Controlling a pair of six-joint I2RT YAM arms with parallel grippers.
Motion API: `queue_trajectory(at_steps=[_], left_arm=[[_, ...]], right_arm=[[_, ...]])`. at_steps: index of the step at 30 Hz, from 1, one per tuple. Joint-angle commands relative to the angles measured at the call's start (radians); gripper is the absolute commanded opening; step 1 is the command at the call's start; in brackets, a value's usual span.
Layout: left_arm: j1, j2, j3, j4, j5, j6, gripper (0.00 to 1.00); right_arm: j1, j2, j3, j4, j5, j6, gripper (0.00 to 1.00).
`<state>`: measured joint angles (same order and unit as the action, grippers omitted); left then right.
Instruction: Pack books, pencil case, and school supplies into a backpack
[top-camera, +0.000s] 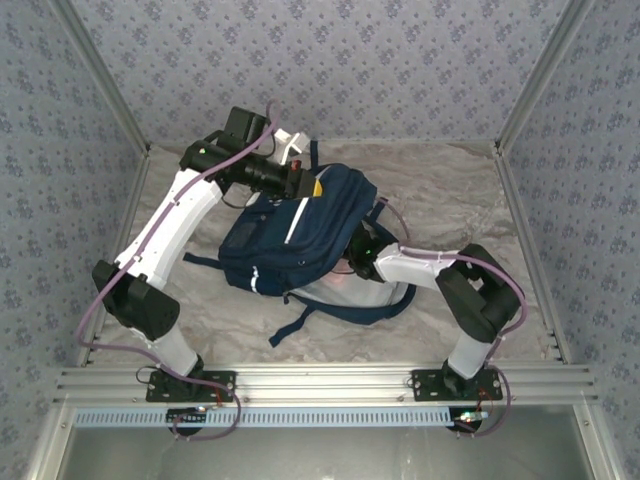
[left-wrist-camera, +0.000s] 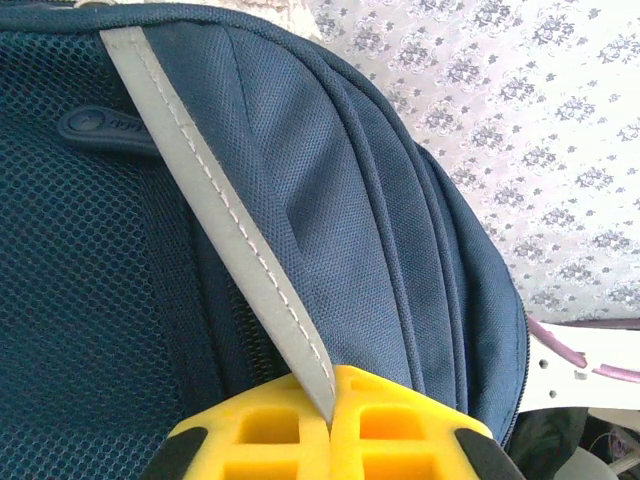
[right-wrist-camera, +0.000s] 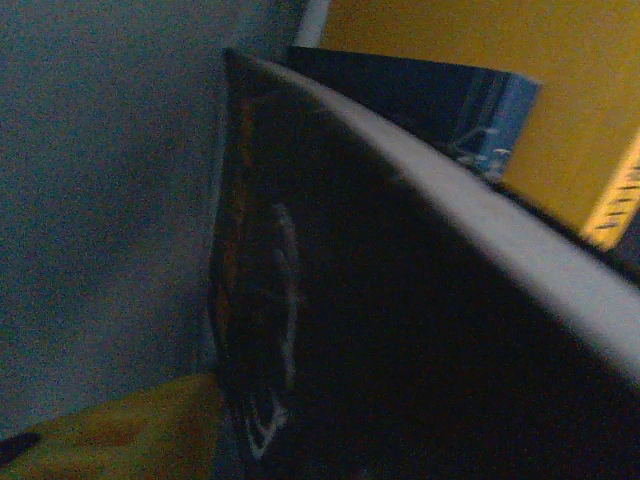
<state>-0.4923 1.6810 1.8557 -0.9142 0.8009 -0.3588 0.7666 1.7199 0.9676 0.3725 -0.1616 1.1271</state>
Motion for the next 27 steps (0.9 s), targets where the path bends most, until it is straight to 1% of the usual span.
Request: queue_trajectory(at_steps=[1, 3, 6, 10, 13, 15, 17, 19, 22, 24, 26, 27], left_arm=[[0.008, -0.087, 0.009, 0.124, 0.098, -0.011, 0.0], [0.024, -0.093, -0.003, 0.135, 0.092, -0.02, 0.0], [0.053, -0.114, -0.038, 0.175, 0.09, -0.048, 0.0], [0.094, -0.144, -0.086, 0.23, 0.092, -0.094, 0.0], [0.104, -0.151, -0.107, 0.23, 0.077, -0.105, 0.0], [0.103, -0.151, -0.121, 0.23, 0.06, -0.107, 0.0], [0.097, -0.15, -0.14, 0.261, 0.043, -0.112, 0.0], [0.08, -0.142, -0.157, 0.263, 0.014, -0.114, 0.0], [0.02, -0.109, -0.171, 0.256, -0.042, -0.101, 0.0], [-0.038, -0.07, -0.167, 0.242, -0.089, -0.081, 0.0], [-0.093, -0.029, -0.162, 0.242, -0.139, -0.067, 0.0], [-0.119, -0.002, -0.157, 0.209, -0.171, -0.061, 0.0]], right_arm=[[0.008, -0.04, 0.044, -0.07, 0.023, -0.077, 0.7], [0.007, -0.089, 0.024, -0.105, 0.038, -0.111, 0.82], [0.007, -0.174, -0.029, -0.138, 0.083, -0.15, 0.93], [-0.004, -0.257, -0.109, -0.183, 0.123, -0.163, 0.94], [-0.01, -0.334, -0.153, -0.267, 0.17, -0.202, 0.93], [-0.003, -0.426, -0.197, -0.276, 0.245, -0.279, 0.91], [0.004, -0.533, -0.259, -0.293, 0.309, -0.306, 0.88], [0.004, -0.659, -0.312, -0.354, 0.381, -0.316, 0.84], [0.004, -0.861, -0.356, -0.512, 0.563, -0.354, 0.76], [0.004, -0.994, -0.376, -0.635, 0.684, -0.354, 0.68], [0.001, -1.106, -0.39, -0.735, 0.775, -0.358, 0.6], [-0.002, -1.156, -0.395, -0.774, 0.815, -0.362, 0.57]])
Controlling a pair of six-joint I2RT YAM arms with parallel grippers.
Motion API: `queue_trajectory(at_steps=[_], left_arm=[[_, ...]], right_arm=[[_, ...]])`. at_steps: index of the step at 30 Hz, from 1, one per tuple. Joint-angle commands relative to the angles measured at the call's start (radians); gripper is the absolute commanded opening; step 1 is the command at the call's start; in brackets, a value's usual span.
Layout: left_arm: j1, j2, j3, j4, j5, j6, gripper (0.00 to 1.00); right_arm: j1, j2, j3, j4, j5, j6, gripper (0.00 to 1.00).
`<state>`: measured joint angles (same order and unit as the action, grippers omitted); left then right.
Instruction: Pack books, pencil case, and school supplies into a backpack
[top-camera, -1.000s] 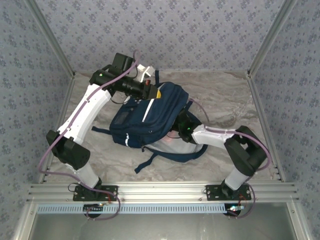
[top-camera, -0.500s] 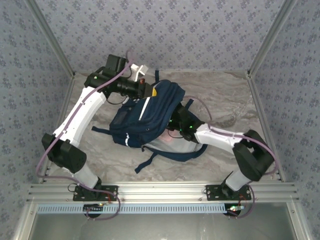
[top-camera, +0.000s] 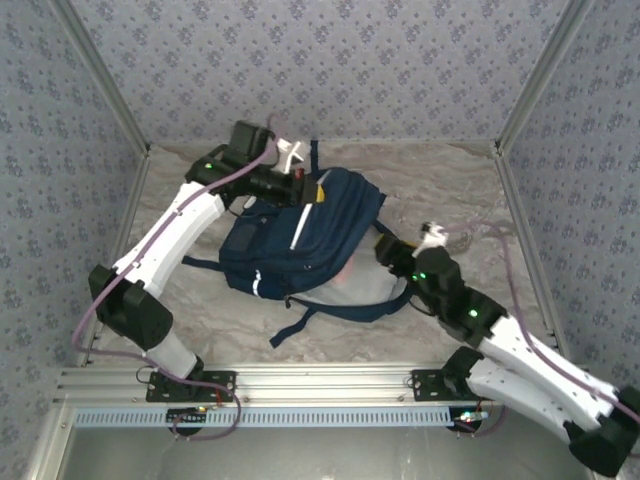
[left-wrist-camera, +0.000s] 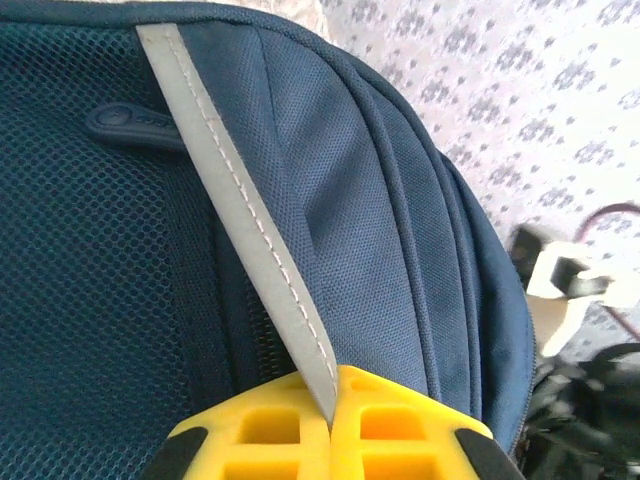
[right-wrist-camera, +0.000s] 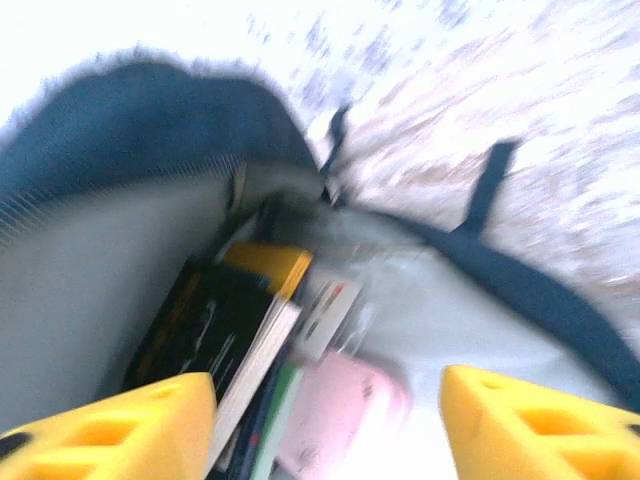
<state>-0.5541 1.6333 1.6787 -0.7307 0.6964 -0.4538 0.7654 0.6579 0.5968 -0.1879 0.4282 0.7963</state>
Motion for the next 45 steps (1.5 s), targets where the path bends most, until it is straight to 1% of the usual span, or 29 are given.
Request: queue_trajectory(at_steps=[1, 4, 7, 9, 10, 14, 16, 19, 21, 24, 28, 31, 32, 35, 37, 38, 40, 41, 42, 44, 45], left_arm=[[-0.076, 0.066, 0.025, 0.017, -0.088, 0.039, 0.0], [-0.117, 0.138, 0.043, -0.015, -0.145, 0.046, 0.0], [-0.146, 0.207, 0.07, -0.062, -0.195, 0.053, 0.0], [-0.158, 0.25, 0.079, -0.084, -0.214, 0.039, 0.0], [-0.162, 0.265, 0.082, -0.094, -0.218, 0.035, 0.0], [-0.176, 0.298, 0.047, -0.078, -0.212, 0.007, 0.0], [-0.175, 0.295, 0.009, -0.046, -0.205, -0.015, 0.0], [-0.175, 0.282, -0.057, 0.023, -0.203, -0.061, 0.0], [-0.177, 0.277, -0.094, 0.07, -0.2, -0.09, 0.0], [-0.18, 0.282, -0.13, 0.129, -0.196, -0.111, 0.0], [-0.172, 0.275, -0.168, 0.21, -0.208, -0.168, 0.0], [-0.158, 0.253, -0.208, 0.308, -0.209, -0.251, 0.0], [-0.153, 0.246, -0.224, 0.341, -0.206, -0.278, 0.0], [-0.136, 0.218, -0.276, 0.438, -0.202, -0.357, 0.0], [-0.121, 0.201, -0.313, 0.495, -0.201, -0.416, 0.0], [-0.113, 0.193, -0.329, 0.522, -0.201, -0.44, 0.0], [-0.094, 0.18, -0.361, 0.567, -0.205, -0.489, 0.0], [-0.085, 0.174, -0.37, 0.582, -0.211, -0.505, 0.0], [-0.076, 0.167, -0.383, 0.599, -0.224, -0.523, 0.0], [-0.059, 0.155, -0.402, 0.624, -0.259, -0.564, 0.0], [-0.05, 0.152, -0.413, 0.651, -0.272, -0.594, 0.0]], right_arm=[[-0.004, -0.128, -0.027, -0.236, 0.241, -0.05, 0.55], [-0.016, -0.17, -0.024, -0.307, 0.223, -0.08, 0.5], [-0.021, -0.153, -0.011, -0.392, 0.179, -0.045, 0.45], [-0.027, -0.145, -0.023, -0.409, 0.139, -0.016, 0.39], [-0.034, -0.137, -0.029, -0.408, 0.107, -0.01, 0.37], [-0.098, -0.067, -0.035, -0.503, -0.001, 0.112, 0.21], [-0.157, -0.029, -0.046, -0.531, -0.079, 0.164, 0.17], [-0.266, 0.017, -0.095, -0.515, -0.255, 0.232, 0.17], [-0.311, 0.036, -0.125, -0.485, -0.342, 0.254, 0.16], [-0.333, 0.066, -0.164, -0.42, -0.423, 0.277, 0.14], [-0.333, 0.162, -0.192, -0.256, -0.477, 0.289, 0.12], [-0.333, 0.263, -0.169, -0.195, -0.494, 0.263, 0.12], [-0.337, 0.302, -0.157, -0.173, -0.501, 0.232, 0.11], [-0.356, 0.431, -0.1, -0.062, -0.528, 0.209, 0.12], [-0.366, 0.544, -0.036, 0.026, -0.564, 0.171, 0.17], [-0.367, 0.591, 0.011, 0.024, -0.557, 0.154, 0.19], [-0.367, 0.679, 0.118, 0.038, -0.548, 0.065, 0.25], [-0.365, 0.708, 0.16, 0.038, -0.534, 0.039, 0.28], [-0.359, 0.724, 0.21, -0.001, -0.485, 0.025, 0.33], [-0.331, 0.714, 0.277, -0.081, -0.355, -0.028, 0.42], [-0.313, 0.692, 0.297, -0.118, -0.268, -0.053, 0.47]])
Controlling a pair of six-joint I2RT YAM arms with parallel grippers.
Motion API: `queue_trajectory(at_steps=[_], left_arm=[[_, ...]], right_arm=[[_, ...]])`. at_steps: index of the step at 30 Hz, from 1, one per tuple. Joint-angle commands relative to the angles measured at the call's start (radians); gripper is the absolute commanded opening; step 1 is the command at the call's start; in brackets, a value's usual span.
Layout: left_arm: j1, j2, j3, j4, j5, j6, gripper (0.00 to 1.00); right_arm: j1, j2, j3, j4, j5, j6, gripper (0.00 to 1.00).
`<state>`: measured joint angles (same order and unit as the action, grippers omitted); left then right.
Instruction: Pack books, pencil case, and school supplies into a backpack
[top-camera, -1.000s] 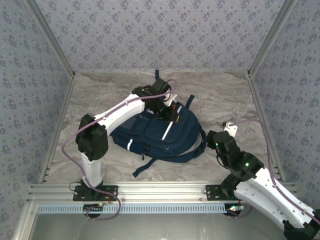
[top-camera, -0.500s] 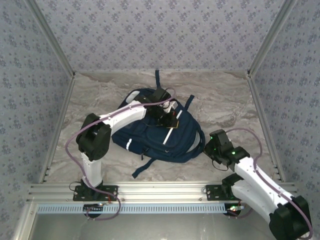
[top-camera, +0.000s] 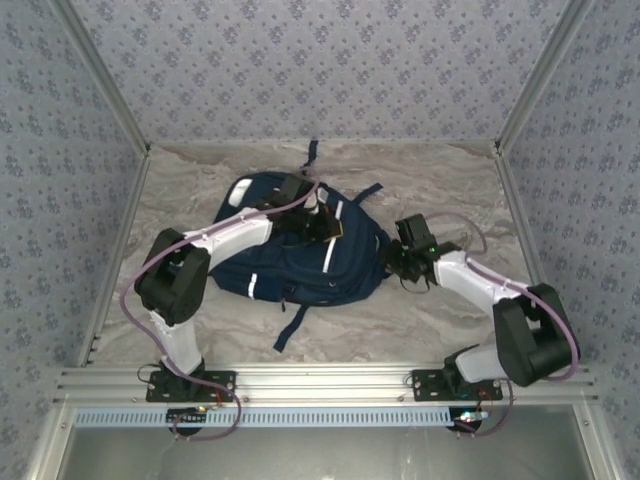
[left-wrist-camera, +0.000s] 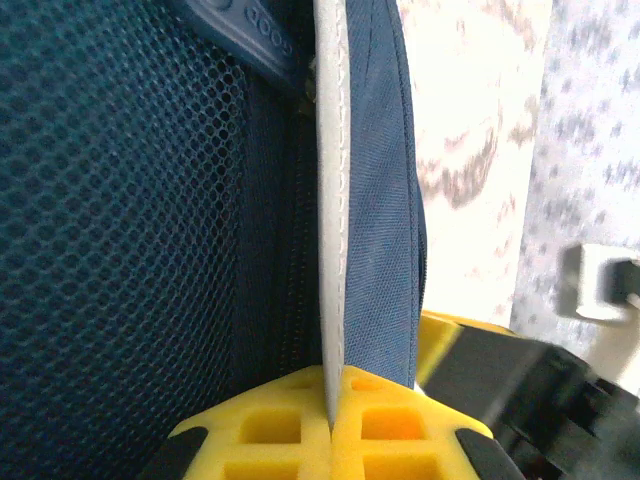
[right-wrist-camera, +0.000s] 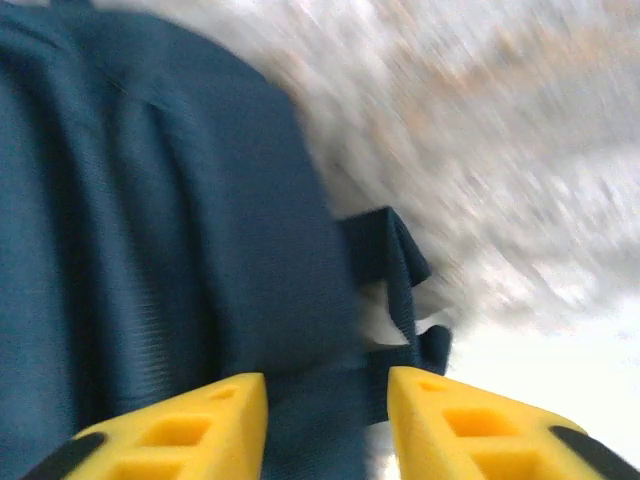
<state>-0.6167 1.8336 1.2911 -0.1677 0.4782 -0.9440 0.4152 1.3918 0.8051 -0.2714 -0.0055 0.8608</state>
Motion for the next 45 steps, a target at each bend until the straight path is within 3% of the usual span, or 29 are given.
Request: queue_trajectory(at_steps=[1, 5, 13, 16, 18, 22, 27, 34, 42, 45], left_arm=[[0.021, -0.047, -0.037, 0.124, -0.063, -0.139, 0.0], [0.036, -0.005, -0.03, 0.235, -0.088, -0.263, 0.0], [0.034, 0.163, 0.056, 0.501, -0.117, -0.494, 0.0], [0.026, 0.199, 0.099, 0.573, -0.143, -0.532, 0.0], [0.02, 0.206, 0.135, 0.567, -0.13, -0.519, 0.08], [0.024, 0.143, 0.09, 0.497, -0.09, -0.455, 0.28], [0.067, -0.036, -0.115, 0.38, -0.05, -0.361, 0.38], [0.101, -0.363, -0.196, -0.012, -0.041, -0.019, 0.54], [0.102, -0.656, -0.166, -0.398, -0.194, 0.32, 0.56], [0.101, -0.764, -0.229, -0.431, -0.216, 0.377, 0.56]], right_arm=[[0.054, -0.071, 0.095, -0.061, 0.236, -0.139, 0.49], [0.107, -0.223, 0.035, -0.036, 0.293, -0.263, 0.53], [0.385, -0.421, -0.239, 0.286, 0.076, -0.583, 0.49], [0.489, -0.453, -0.343, 0.395, 0.068, -0.698, 0.49], [0.517, -0.462, -0.381, 0.432, 0.041, -0.732, 0.5], [0.532, -0.473, -0.46, 0.499, 0.078, -0.765, 0.51], [0.554, -0.453, -0.571, 0.662, 0.113, -0.8, 0.51], [0.702, -0.238, -0.718, 1.17, 0.3, -0.929, 0.53], [0.771, 0.179, -0.687, 1.643, 0.373, -1.025, 0.53], [0.755, 0.23, -0.656, 1.665, 0.357, -1.006, 0.52]])
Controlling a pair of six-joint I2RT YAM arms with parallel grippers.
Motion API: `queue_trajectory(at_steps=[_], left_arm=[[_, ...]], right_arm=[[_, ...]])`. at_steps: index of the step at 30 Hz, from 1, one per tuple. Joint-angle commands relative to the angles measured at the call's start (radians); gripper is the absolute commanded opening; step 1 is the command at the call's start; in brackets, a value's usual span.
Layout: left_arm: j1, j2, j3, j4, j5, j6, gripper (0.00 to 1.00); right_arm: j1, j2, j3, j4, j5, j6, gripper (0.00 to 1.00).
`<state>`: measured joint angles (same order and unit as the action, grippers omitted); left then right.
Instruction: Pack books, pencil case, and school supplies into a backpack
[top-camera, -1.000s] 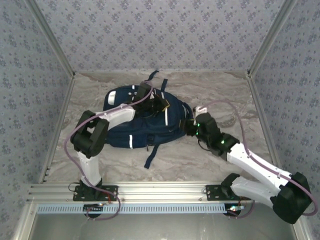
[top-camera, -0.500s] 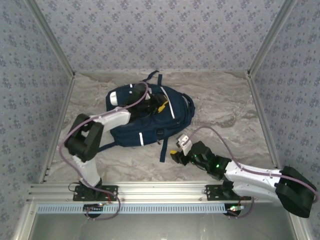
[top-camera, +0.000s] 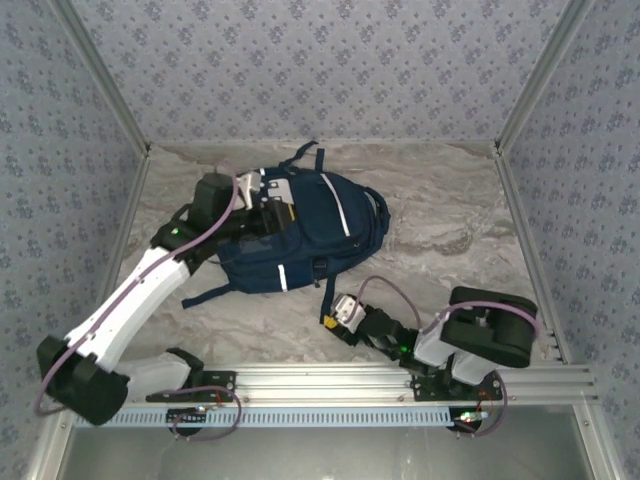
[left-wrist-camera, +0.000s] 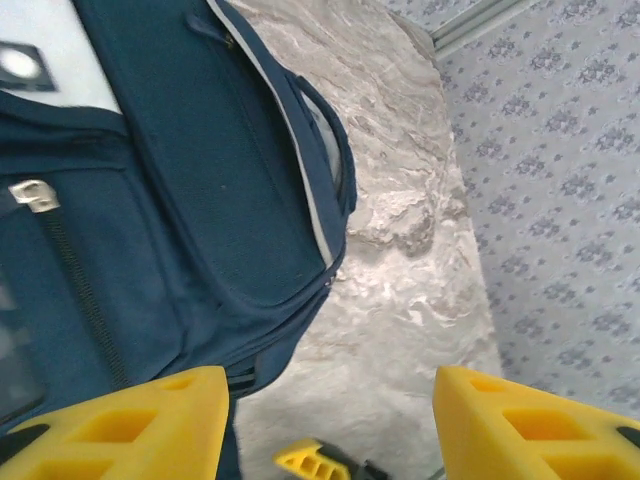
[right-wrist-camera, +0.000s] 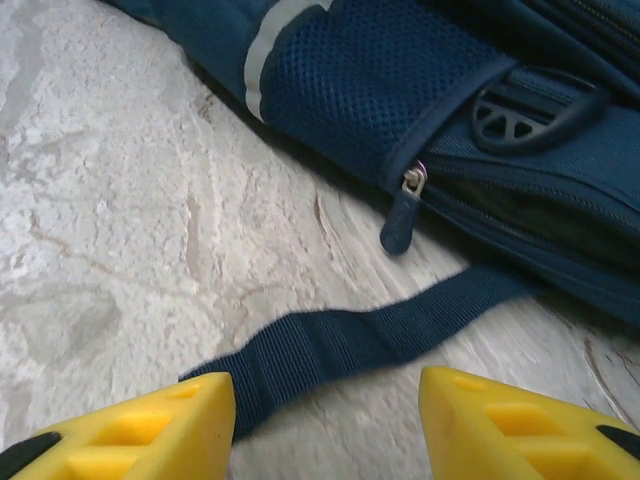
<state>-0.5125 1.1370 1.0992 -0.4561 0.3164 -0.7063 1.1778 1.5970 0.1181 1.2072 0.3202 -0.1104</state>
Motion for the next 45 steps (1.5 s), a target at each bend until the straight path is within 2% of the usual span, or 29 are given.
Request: queue_trajectory(at_steps=[1, 9, 14, 20, 37, 40, 45], left_arm=[[-0.004, -0.1, -0.059, -0.156, -0.063, 0.16, 0.56], [-0.003, -0.259, -0.18, -0.217, -0.188, 0.251, 0.56], [-0.003, -0.325, -0.231, -0.252, -0.232, 0.277, 0.56], [-0.005, -0.39, -0.261, -0.25, -0.277, 0.294, 0.56], [-0.015, -0.395, -0.279, -0.231, -0.297, 0.297, 0.57], [-0.016, -0.394, -0.28, -0.23, -0.296, 0.298, 0.57], [-0.016, -0.391, -0.282, -0.229, -0.305, 0.301, 0.57]], right_arm=[[-0.016, 0.033, 0.042, 0.186, 0.016, -0.034, 0.52], [-0.098, 0.087, 0.12, 0.14, -0.043, 0.074, 0.5], [-0.105, 0.159, 0.17, 0.121, -0.007, 0.093, 0.45], [-0.107, 0.272, 0.182, 0.187, 0.019, 0.125, 0.37], [-0.159, 0.38, 0.273, 0.188, 0.011, 0.153, 0.37], [-0.169, 0.392, 0.289, 0.187, -0.001, 0.158, 0.34], [-0.182, 0.405, 0.305, 0.187, -0.024, 0.164, 0.24]])
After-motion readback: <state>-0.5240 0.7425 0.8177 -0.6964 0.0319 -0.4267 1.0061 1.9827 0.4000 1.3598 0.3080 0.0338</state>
